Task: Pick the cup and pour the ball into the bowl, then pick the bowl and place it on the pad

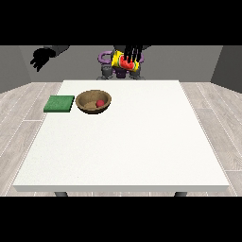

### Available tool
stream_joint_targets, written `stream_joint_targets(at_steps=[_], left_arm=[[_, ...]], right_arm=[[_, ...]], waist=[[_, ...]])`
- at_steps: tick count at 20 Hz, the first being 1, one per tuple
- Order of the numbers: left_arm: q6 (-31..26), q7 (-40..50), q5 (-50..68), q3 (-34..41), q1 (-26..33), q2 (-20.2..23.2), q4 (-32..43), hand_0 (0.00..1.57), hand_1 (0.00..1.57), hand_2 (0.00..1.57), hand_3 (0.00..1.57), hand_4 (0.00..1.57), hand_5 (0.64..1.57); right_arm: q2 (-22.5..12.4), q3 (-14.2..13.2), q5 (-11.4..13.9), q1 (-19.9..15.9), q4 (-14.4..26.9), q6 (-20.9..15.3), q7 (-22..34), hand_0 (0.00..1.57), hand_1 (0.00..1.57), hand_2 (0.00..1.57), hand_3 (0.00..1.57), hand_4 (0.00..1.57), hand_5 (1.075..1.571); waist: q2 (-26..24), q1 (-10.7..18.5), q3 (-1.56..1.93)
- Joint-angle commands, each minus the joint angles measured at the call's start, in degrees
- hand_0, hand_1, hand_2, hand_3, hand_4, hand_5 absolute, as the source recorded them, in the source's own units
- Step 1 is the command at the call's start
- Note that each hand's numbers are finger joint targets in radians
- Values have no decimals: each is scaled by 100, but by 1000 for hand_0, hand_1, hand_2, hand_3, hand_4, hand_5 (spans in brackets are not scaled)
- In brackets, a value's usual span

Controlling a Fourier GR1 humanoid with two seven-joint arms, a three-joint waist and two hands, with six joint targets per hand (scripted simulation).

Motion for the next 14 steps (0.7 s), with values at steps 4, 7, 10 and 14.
stream_joint_targets(at_steps=[4,7,10,14], left_arm=[[205,-899,2798,2276,113,27,-1236,0,0,0,0,1150,1568],[-385,-1280,4008,3008,146,76,-1581,0,0,0,0,1065,1571],[-1387,-1622,5037,3540,326,422,-1783,0,0,0,0,1054,1566],[-2399,-1602,5933,4211,146,1065,-1694,0,0,0,0,1058,1561]], right_arm=[[172,-16,136,15,-14,-432,-61,0,0,0,0,785,1556],[342,-12,187,49,46,-628,-137,0,0,0,0,774,1556],[581,-64,157,243,142,-731,-322,0,0,0,0,747,1563],[787,-87,180,74,251,-946,-627,0,0,0,0,730,1566]], waist=[[192,623,-52],[429,874,-31],[452,1128,4],[842,1272,29]])
